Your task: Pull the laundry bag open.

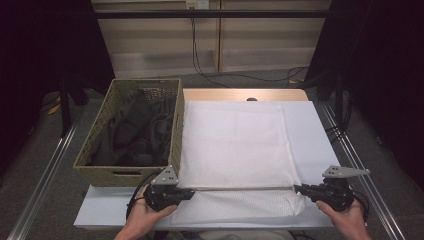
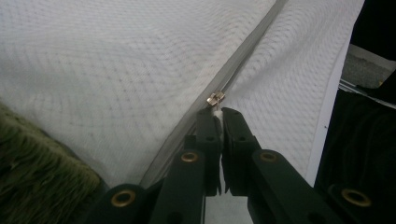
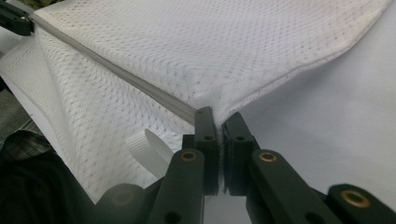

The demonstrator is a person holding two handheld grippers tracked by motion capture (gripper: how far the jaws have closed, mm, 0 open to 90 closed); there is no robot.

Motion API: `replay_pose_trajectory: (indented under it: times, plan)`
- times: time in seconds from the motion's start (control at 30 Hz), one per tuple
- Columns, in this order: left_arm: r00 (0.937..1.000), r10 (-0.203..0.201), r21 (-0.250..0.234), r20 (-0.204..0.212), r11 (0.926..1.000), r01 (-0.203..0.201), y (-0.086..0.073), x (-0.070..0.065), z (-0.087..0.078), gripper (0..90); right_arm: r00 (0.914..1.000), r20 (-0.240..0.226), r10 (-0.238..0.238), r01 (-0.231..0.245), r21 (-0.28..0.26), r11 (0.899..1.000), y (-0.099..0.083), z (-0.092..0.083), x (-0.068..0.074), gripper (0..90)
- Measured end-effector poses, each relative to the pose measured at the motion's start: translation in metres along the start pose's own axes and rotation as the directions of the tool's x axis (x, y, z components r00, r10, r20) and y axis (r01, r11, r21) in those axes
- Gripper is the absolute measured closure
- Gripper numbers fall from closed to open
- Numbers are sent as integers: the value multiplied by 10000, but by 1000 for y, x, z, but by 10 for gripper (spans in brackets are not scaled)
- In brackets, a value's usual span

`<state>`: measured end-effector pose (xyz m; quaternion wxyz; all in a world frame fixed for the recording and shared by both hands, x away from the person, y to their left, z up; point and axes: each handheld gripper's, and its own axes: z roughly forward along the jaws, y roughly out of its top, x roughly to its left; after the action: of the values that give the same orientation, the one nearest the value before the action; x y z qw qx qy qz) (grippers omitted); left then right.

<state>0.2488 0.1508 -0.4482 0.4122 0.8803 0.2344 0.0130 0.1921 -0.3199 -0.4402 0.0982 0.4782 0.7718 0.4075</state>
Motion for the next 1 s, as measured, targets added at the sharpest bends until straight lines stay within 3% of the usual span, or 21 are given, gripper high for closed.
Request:
replay_pose_trajectory:
  times: [0.13,0.23,1.0]
  plan:
    - [9997,-240,-367,-57,9990,238,-3,2,-8,867,10000,-43,-34,34,-78,10000,0,-1,-2,865]
    - [9999,-120,-77,-76,9999,119,-4,1,-5,867,10000,-40,-52,52,-77,10000,0,-1,-1,865]
    - [9992,-279,46,-286,9996,280,-10,6,-11,867,10000,30,31,-31,-65,10000,0,-1,-1,865]
